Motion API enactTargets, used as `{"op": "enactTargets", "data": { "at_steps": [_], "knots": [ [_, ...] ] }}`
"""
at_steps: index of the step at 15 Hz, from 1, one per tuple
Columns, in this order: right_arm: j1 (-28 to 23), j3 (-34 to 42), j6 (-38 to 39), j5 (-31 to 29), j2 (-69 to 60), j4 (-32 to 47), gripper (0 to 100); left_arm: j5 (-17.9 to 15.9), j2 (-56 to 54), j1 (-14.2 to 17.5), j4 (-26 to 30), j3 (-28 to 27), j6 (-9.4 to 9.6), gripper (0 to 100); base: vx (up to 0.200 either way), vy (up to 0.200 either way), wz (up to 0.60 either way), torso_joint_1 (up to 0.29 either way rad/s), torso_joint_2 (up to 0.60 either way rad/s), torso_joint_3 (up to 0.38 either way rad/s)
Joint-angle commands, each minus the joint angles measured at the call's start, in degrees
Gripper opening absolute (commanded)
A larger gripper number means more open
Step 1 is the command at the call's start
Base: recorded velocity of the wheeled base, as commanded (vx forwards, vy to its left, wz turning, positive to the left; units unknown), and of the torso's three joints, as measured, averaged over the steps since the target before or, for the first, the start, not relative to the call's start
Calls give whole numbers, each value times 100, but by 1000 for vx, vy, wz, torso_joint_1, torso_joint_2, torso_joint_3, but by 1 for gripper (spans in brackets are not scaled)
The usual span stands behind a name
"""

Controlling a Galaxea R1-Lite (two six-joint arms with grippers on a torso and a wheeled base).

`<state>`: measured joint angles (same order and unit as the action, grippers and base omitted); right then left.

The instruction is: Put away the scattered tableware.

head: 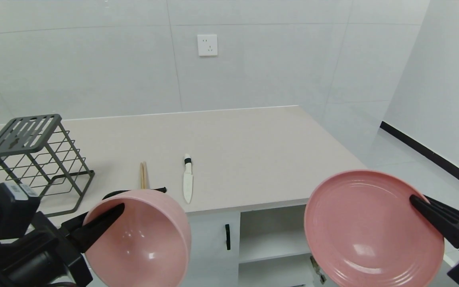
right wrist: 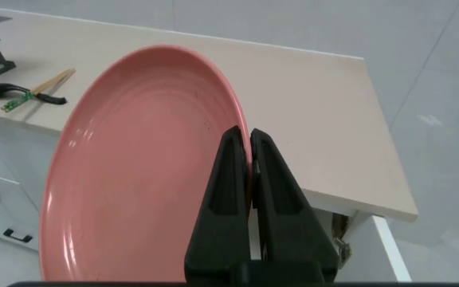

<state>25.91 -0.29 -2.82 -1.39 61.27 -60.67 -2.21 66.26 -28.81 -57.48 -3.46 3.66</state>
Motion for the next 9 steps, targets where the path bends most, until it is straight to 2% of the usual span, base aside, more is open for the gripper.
{"op": "enactTargets", "data": {
  "at_steps": [1,9],
  "knots": [
    [2,3,0,-2,8,-6,0,-8,45,-2,-18,30,3,0,0,0,0,-110,310,183],
    [-7,3,-8,-2,17,20,0,-8,10,-2,-18,39,3,0,0,0,0,-172,490,314]
  ]
}}
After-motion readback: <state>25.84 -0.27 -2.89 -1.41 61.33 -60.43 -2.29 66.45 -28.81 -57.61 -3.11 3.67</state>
